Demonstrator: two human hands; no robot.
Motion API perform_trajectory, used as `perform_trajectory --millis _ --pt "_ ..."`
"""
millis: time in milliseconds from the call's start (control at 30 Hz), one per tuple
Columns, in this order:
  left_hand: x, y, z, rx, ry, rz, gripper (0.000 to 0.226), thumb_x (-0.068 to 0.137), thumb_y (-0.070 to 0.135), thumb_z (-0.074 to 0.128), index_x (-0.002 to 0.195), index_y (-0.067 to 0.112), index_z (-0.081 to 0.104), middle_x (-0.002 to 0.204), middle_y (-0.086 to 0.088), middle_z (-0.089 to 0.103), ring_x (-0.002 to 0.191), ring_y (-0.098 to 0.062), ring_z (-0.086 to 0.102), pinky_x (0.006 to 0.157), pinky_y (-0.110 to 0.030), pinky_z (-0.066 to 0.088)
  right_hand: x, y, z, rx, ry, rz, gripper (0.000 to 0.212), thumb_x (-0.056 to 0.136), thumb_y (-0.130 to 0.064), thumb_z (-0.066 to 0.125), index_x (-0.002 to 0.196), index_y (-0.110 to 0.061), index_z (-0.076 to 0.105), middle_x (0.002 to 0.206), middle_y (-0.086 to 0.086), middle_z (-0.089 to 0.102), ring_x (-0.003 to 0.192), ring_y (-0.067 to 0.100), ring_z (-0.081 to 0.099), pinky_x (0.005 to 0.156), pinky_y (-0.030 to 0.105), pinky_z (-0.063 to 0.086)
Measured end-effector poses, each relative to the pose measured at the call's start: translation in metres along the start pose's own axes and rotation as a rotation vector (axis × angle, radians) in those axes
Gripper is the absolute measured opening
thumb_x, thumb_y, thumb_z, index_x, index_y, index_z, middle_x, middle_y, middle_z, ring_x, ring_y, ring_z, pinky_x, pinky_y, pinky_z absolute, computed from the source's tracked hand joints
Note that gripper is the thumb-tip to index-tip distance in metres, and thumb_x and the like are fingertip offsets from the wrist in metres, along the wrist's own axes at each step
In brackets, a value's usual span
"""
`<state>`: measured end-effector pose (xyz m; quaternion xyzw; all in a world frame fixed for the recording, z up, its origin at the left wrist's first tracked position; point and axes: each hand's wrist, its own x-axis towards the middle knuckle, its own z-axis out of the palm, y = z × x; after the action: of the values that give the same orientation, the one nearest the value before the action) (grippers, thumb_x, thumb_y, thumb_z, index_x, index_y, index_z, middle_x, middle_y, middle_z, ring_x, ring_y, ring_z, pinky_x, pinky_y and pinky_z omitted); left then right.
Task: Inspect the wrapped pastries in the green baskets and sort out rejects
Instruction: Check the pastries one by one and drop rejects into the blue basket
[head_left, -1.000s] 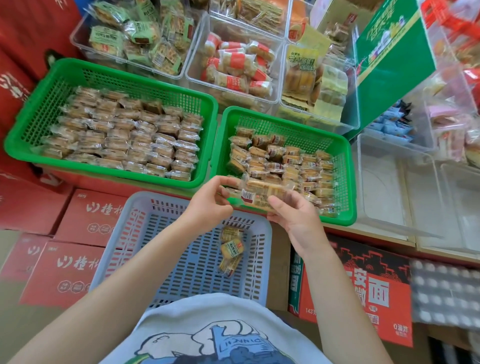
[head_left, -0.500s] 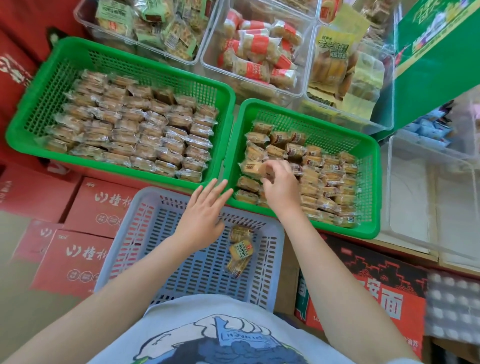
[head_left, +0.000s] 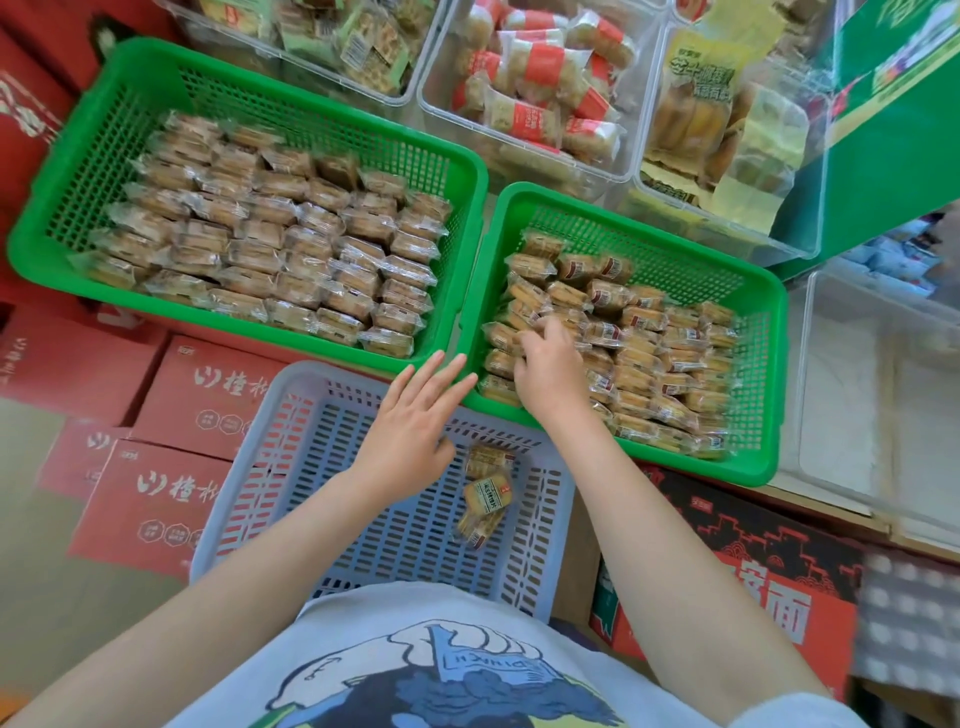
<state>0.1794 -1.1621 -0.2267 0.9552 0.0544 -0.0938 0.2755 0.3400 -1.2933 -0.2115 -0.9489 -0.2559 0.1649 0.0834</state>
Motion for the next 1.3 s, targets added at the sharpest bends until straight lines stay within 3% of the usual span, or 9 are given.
perform_trajectory --millis 133,267,367,533,767,900,1100,1167,1300 --pt "0.0 -0.001 0.003 -0.012 0.013 0.003 0.077 0.094 0.018 0.056 0.16 0.026 0.017 0.168 0.007 -0.002 0.153 -0.012 -0.018 0.122 -0.036 -0.016 -0.011 0.003 -0.005 -0.023 0.056 -0.029 0.021 0.094 -0.019 0.064 0.11 -0.006 0.061 0.109 0.011 0.058 0.107 0.029 0.053 0.083 0.038 0.043" --pt "-0.001 -0.001 0.002 -0.007 0.011 0.002 0.078 0.095 0.018 0.056 0.161 0.027 0.015 0.168 0.007 -0.004 0.152 -0.011 -0.02 0.122 -0.035 -0.017 -0.016 0.004 -0.003 -0.132 -0.051 0.045 0.039 0.097 -0.032 0.062 0.129 -0.011 0.054 0.12 0.008 0.057 0.098 0.029 0.061 0.065 0.032 0.04" --pt "-0.001 -0.001 0.001 -0.007 0.011 0.001 0.078 0.095 0.019 0.055 0.161 0.028 0.014 0.168 0.008 -0.005 0.152 -0.01 -0.02 0.121 -0.033 -0.02 -0.016 0.001 0.002 -0.155 -0.044 0.047 0.032 0.1 -0.025 0.058 0.127 -0.008 0.054 0.124 0.012 0.053 0.089 0.032 0.063 0.06 0.033 0.038" --pt "-0.001 -0.001 0.001 -0.008 0.014 -0.005 0.078 0.095 0.018 0.055 0.161 0.028 0.014 0.168 0.009 -0.006 0.151 -0.01 -0.021 0.12 -0.033 -0.022 -0.013 0.0 0.008 -0.149 -0.014 0.017 0.012 0.1 -0.007 0.048 0.104 -0.003 0.058 0.102 0.013 0.055 0.081 0.033 0.061 0.059 0.036 0.042" --pt "0.0 0.0 0.0 -0.001 -0.011 -0.012 0.079 0.096 0.018 0.055 0.161 0.03 0.011 0.167 0.009 -0.009 0.151 -0.01 -0.023 0.118 -0.031 -0.024 -0.02 0.007 0.005 -0.098 -0.044 -0.031 0.021 0.098 0.001 0.044 0.117 -0.007 0.051 0.102 0.015 0.047 0.052 0.019 0.031 0.045 0.03 0.017" --pt "-0.001 0.001 -0.002 0.004 -0.012 -0.011 0.078 0.096 0.018 0.053 0.16 0.029 0.01 0.167 0.009 -0.009 0.151 -0.011 -0.022 0.117 -0.03 -0.025 -0.034 0.005 -0.007 0.004 -0.037 -0.08 0.015 0.102 -0.005 0.041 0.115 -0.012 0.044 0.094 0.008 0.042 0.052 0.024 0.038 0.046 0.031 0.024" --pt "-0.001 0.002 -0.005 0.006 -0.024 -0.024 0.077 0.099 0.023 0.052 0.16 0.031 0.007 0.167 0.009 -0.012 0.151 -0.011 -0.023 0.118 -0.031 -0.023 -0.05 0.004 -0.059 0.366 0.274 -0.034 0.013 0.105 -0.014 0.041 0.1 -0.014 0.053 0.085 -0.001 0.053 0.069 0.018 0.05 0.058 0.035 0.039" --pt "0.0 0.003 -0.008 -0.011 -0.053 -0.028 0.075 0.099 0.024 0.052 0.16 0.031 0.01 0.167 0.01 -0.011 0.151 -0.01 -0.022 0.12 -0.033 -0.02 -0.064 0.002 -0.084 0.578 0.367 0.029 0.011 0.105 -0.016 0.041 0.1 -0.02 0.05 0.086 0.004 0.058 0.069 0.022 0.058 0.055 0.046 0.05" --pt "0.005 0.025 -0.046 -0.374 -0.13 -0.169 0.045 0.1 0.032 0.057 0.144 0.034 0.047 0.165 0.007 0.022 0.154 -0.014 0.006 0.124 -0.042 0.006 -0.095 -0.001 -0.131 1.026 0.453 0.18 0.013 0.107 -0.008 0.037 0.103 -0.011 0.049 0.098 0.004 0.059 0.076 0.003 0.067 0.063 0.023 0.057"
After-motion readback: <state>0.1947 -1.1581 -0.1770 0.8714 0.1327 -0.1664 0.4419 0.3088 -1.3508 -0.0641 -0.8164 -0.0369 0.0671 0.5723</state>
